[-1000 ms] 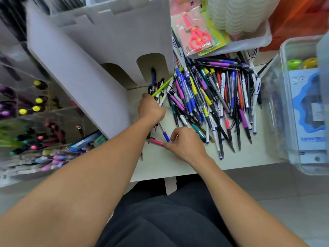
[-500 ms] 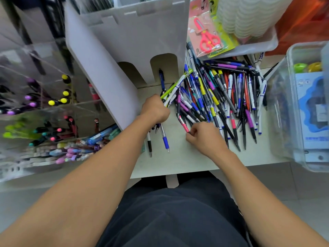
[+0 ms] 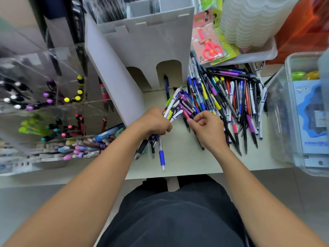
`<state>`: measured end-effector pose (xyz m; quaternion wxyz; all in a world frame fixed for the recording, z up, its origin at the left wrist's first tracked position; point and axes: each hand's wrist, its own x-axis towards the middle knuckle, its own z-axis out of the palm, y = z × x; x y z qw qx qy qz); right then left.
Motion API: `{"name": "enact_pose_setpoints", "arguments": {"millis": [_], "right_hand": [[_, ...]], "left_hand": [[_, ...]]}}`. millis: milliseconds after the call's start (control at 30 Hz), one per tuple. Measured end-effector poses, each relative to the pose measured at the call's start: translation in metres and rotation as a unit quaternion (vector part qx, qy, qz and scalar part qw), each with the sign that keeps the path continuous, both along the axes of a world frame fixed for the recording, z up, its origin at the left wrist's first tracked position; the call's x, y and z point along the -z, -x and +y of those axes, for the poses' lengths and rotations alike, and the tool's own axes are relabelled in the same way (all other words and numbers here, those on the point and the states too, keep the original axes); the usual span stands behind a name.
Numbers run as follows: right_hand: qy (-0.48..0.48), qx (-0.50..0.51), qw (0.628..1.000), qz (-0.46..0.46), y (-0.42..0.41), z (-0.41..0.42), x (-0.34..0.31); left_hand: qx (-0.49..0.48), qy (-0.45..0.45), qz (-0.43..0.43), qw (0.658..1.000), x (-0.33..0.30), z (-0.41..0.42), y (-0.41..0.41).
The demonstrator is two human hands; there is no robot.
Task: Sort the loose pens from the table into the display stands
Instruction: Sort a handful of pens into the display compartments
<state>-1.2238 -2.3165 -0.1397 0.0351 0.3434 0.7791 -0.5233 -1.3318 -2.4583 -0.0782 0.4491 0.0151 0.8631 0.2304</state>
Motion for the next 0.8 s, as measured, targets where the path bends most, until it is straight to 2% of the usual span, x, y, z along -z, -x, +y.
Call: {"name": "enact_pose_setpoints", "arguments": {"millis": [100,167,333,467,567,667,733,800], "right_hand": [[0.190,0.041,0.980,0.031,0.011,-0.008,-0.019],[0.244,0.048,0.968,0.043,0.026,-0.007,-0.028],[0.255,0.054,0.961,0.092,0.073,0.000,-0.034],[0.262,0.033,0.956,0.129,0.074,-0.005,-0.034],[0.273,0.023,0.951,0.142,0.066,-0.003,-0.034],[0.316,0.036,0.932,0.175,0.072,0.009,-0.039],[0.304,-0.010,0.937,0.174,0.076,0.017,-0.047],[0.257,-0.096,0.952,0.136,0.078,0.019,-0.056]], "left_hand": [[0.012,-0.027,0.014,0.999,0.000,-0.006,-0.003],[0.026,-0.043,0.030,0.998,-0.004,-0.008,-0.006],[0.067,-0.099,0.017,0.993,-0.011,-0.010,-0.010],[0.029,-0.116,0.000,0.993,-0.016,-0.008,-0.009],[-0.019,-0.158,-0.076,0.984,-0.019,-0.010,-0.010],[-0.113,-0.233,-0.178,0.949,-0.023,-0.009,-0.013],[-0.149,-0.256,-0.209,0.932,-0.026,-0.008,-0.012],[-0.141,-0.256,-0.215,0.932,-0.030,-0.006,-0.010]]}}
